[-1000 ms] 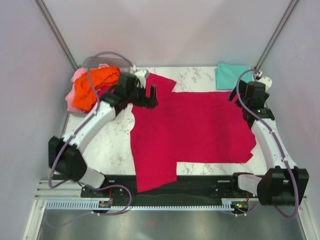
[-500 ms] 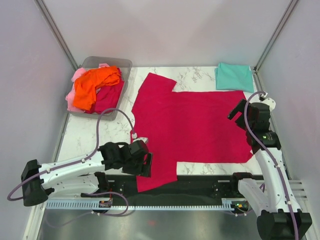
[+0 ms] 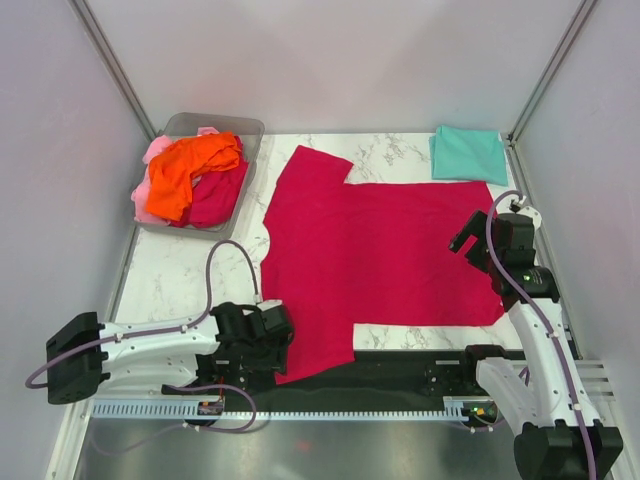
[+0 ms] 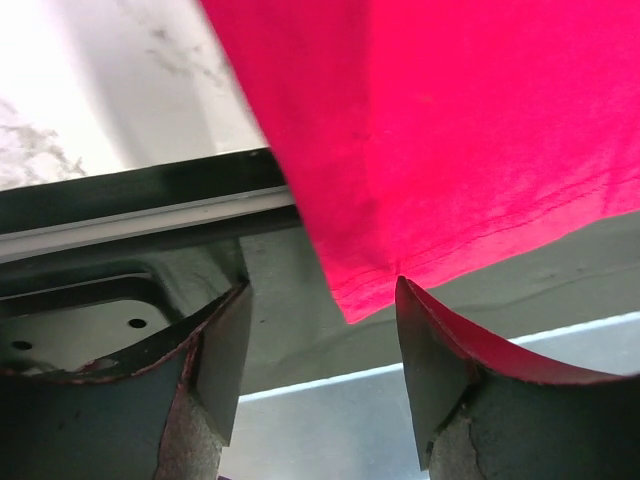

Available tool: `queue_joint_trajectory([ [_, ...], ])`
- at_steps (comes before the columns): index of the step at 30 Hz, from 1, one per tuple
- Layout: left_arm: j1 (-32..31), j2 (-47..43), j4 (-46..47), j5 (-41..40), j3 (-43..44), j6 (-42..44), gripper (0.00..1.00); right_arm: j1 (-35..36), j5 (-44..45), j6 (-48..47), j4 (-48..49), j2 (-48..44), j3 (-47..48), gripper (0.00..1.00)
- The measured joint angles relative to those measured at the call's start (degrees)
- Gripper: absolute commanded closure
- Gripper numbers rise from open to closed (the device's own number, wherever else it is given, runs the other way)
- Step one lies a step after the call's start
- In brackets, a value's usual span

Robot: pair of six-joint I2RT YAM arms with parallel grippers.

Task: Fold and stack the t-shirts
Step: Fold the tshirt

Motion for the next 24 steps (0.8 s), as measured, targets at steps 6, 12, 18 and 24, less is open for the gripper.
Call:
queue_joint_trajectory([
  [6, -0.35, 2.25, 0.35, 0.15, 0.59, 0.09, 0.44, 0.00, 0.13, 0.02, -0.81, -0.04, 0.00, 0.02],
  [12, -0.31, 5.29, -1.53, -0.28, 1.44, 1.49, 0.85, 0.00, 0.37, 0.02, -1.01, -0.04, 0.00, 0.02],
  [18, -0.57, 5.70, 3.98, 2.84, 0.98, 1.44, 0.93, 0.00, 0.42, 0.04, -1.42, 0.11, 0.00, 0.02],
  [24, -0.85, 5.16, 8.72, 4.68, -0.09, 1.44, 0.98, 0.00, 0.48, 0.07, -1.57, 0.11, 0.00, 0.02],
])
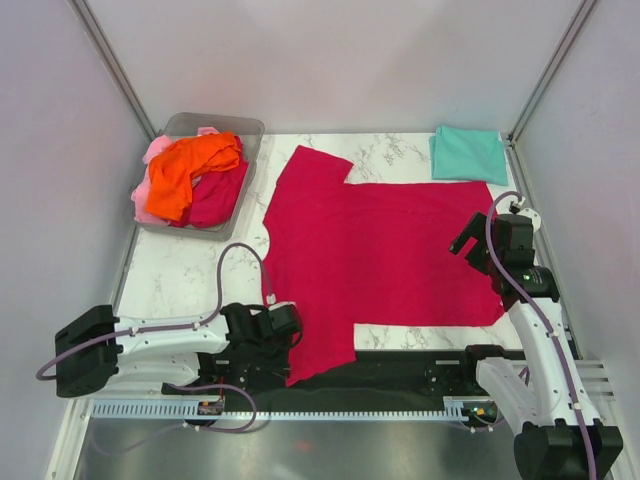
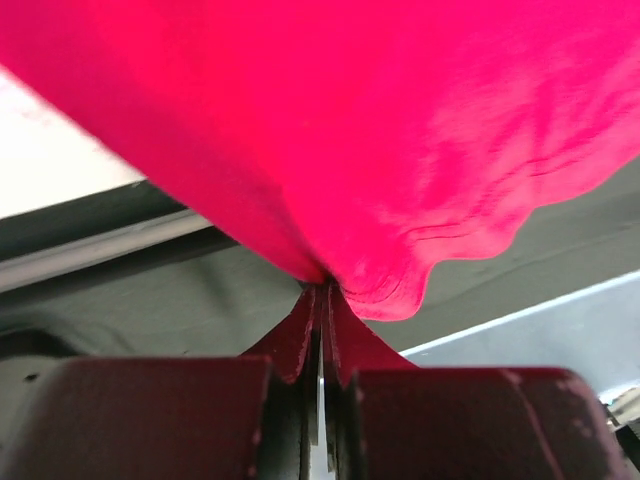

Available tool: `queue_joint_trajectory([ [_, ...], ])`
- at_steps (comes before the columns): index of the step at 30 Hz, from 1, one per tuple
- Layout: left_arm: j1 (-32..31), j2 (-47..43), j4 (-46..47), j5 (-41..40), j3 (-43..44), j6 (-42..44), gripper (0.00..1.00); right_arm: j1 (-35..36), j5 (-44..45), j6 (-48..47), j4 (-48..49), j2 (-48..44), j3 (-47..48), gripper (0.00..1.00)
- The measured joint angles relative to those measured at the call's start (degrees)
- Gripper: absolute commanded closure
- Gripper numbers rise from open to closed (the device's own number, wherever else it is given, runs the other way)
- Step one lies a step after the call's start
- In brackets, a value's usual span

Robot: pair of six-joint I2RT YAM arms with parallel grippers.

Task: Fold and stack the t-shirts
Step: Fold the tshirt

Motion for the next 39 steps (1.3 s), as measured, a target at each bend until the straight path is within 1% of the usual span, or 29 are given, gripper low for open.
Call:
queue_joint_trajectory([
  [3, -0.11, -1.16, 1.88, -0.44, -0.02, 0.04, 0.98, 0.00, 0.02, 0.00, -0.02, 0.02, 0.00, 0.02],
  [5, -0.24, -2.82, 0.31, -1.33, 1.25, 0.13, 0.98, 0.00, 0.04, 0.11, 0.02, 0.09, -0.02, 0.02],
  [8, -0.20, -6.16, -3.78, -4.85, 6.19, 1.09, 0.98, 0.00, -0.72, 0.59, 1.09, 1.44, -1.03, 0.02],
  [10, 0.04, -7.85, -6.36, -7.26, 10.32, 2.45, 0.98, 0.17, -1.84, 1.09, 1.42, 4.22, -1.99, 0.02],
  [13, 1.29, -9.11, -8.96, -10.16, 14.75, 4.76, 0.98, 2.34, -0.94, 2.82, 1.36, 9.14, -3.85, 0.02],
  [17, 3.61, -9.27, -11.58, -12.35, 15.52, 8.17, 0.98, 5.22, 4.48, 7.45, -0.57, 10.34, -6.16, 0.02],
  [22, 4.17, -8.44, -11.98, -12.00, 15.43, 12.04, 0.98, 5.31, 16.37, 14.23, -3.26, 10.86, -6.75, 0.02],
  [24, 4.24, -7.21, -11.89, -11.06, 15.43, 13.62, 0.98, 3.43, 18.40, 16.59, -2.78, 10.21, -8.31, 0.02],
  [28, 4.28, -5.53, -11.56, -9.75, 15.43, 15.58, 0.98, -5.11, 19.08, 20.13, -3.02, 6.58, -13.60, 0.02],
  [33, 4.28, -6.80, -11.39, -9.35, 15.08, 15.89, 0.98, -12.26, 18.86, 20.85, -3.13, -0.85, -15.61, 0.02],
  [36, 4.28, -8.17, -11.39, -9.42, 14.88, 15.89, 0.98, -16.72, 18.29, 21.31, -2.58, -6.12, -15.87, 0.08],
  [37, 4.28, -8.39, -11.37, -9.42, 14.86, 15.89, 0.98, -18.64, 17.94, 21.49, -2.56, -7.21, -16.02, 0.12],
  [39, 4.28, -8.46, -11.34, -9.40, 14.86, 15.89, 0.98, -23.39, 17.07, 21.55, -2.12, -7.63, -16.76, 0.13],
])
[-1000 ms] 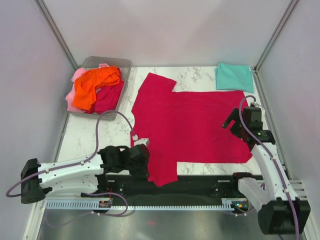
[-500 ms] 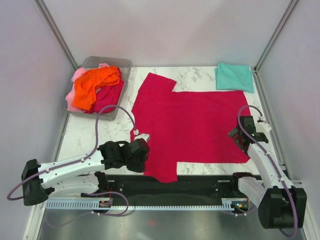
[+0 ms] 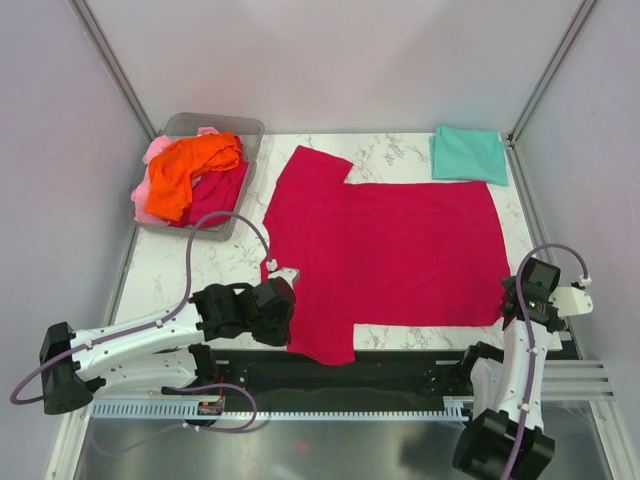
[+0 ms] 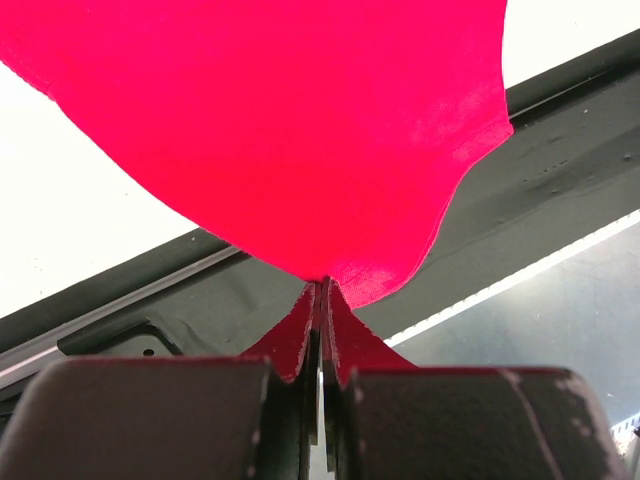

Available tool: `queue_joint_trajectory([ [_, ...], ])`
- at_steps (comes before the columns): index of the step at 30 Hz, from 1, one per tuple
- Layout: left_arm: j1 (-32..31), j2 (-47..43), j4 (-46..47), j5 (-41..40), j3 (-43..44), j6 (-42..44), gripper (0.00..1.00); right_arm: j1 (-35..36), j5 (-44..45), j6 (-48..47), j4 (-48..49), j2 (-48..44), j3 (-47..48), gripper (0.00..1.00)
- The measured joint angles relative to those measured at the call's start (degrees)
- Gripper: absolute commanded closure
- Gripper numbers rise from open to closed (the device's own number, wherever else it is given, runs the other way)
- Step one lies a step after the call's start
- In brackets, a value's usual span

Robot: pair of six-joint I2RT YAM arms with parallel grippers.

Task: Fold and stack the t-shirts
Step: Fold the tshirt

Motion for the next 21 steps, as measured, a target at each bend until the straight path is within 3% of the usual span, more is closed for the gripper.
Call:
queue_joint_trajectory([
  [8, 0.00, 0.02, 0.00, -0.02, 0.00, 0.00, 0.98, -14.67, -9.27, -2.80, 4.31, 5.79, -4.63, 0.32],
  [17, 0.00, 2.29, 0.26, -0.02, -0.04, 0.02, 0.98, -15.72, -18.67, -7.08, 9.92, 10.45, -6.08, 0.36],
  [21, 0.00, 2.60, 0.50, -0.04, -0.55, 0.04, 0.98, -15.72, -19.87, -8.02, 11.30, 11.58, -6.10, 0.51],
])
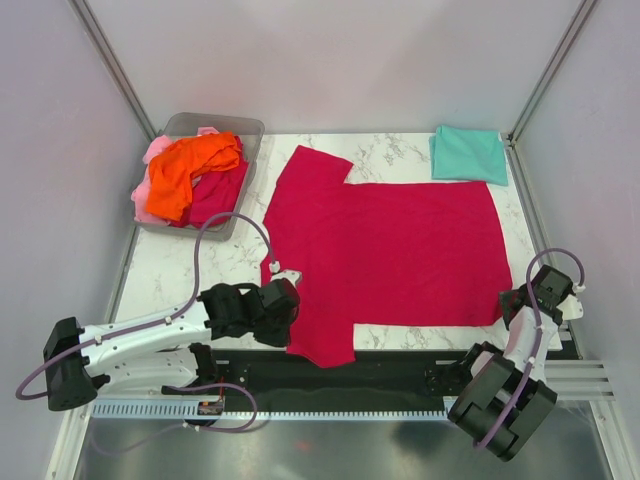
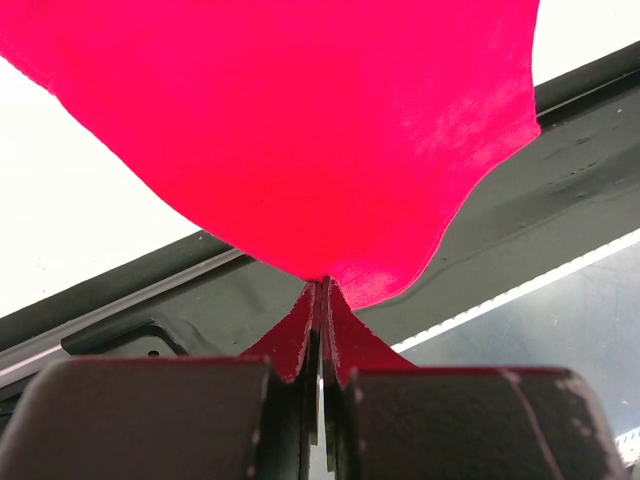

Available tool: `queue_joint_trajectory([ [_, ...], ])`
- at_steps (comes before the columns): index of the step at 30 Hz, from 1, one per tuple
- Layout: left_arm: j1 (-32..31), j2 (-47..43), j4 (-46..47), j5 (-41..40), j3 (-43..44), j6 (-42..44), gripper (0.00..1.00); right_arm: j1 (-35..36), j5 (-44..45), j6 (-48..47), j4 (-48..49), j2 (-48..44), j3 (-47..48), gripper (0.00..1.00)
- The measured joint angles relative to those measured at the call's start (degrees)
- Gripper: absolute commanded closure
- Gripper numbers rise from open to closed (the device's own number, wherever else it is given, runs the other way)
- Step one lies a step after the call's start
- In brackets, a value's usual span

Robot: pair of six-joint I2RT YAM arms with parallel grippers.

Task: Fold and stack the t-shirts
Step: Fold the tshirt

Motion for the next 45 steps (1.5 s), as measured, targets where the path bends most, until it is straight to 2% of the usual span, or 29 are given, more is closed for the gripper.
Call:
queue_joint_trajectory([
  [2, 0.00, 0.00, 0.07, 0.00, -0.11, 0.02, 0.98, 0.00, -0.44, -0.13, 0.50, 0.33, -0.15, 0.56],
  [6, 0.00, 0.00, 0.35, 0.02, -0.15, 0.02, 0.98, 0.00, -1.46, -0.17, 2.16, 1.38, -0.48, 0.59],
  [10, 0.00, 0.00, 0.61, 0.02, -0.20, 0.07, 0.98, 0.00, -2.38, -0.57, 3.21, 2.10, -0.52, 0.68],
  [11, 0.00, 0.00, 0.68, 0.02, -0.20, 0.09, 0.98, 0.00, -2.56, -0.68, 3.34, 2.12, -0.52, 0.72],
  [12, 0.00, 0.00, 0.72, 0.02, -0.20, 0.09, 0.98, 0.00, -2.64, -0.79, 3.56, 2.12, -0.52, 0.86],
  [13, 0.00, 0.00, 0.76, 0.02, -0.20, 0.09, 0.98, 0.00, -2.80, -1.22, 3.91, 2.12, -0.57, 0.96],
  [14, 0.00, 0.00, 0.79, 0.02, -0.20, 0.11, 0.98, 0.00, -3.08, -1.22, 4.55, 2.14, -0.74, 1.00],
  [21, 0.00, -0.02, 0.76, 0.07, -0.20, 0.15, 0.98, 0.00, -5.66, -2.14, 4.85, 3.06, -0.74, 1.00],
  [33, 0.00, -8.48, -4.28, 0.09, 5.75, 0.09, 0.98, 0.00, -5.25, -3.41, -9.77, -11.17, 11.02, 1.00],
  [45, 0.00, -12.76, -6.95, -2.14, 7.93, -0.26, 0.98, 0.00, -4.28, -5.05, -20.31, -13.62, 15.39, 1.00],
])
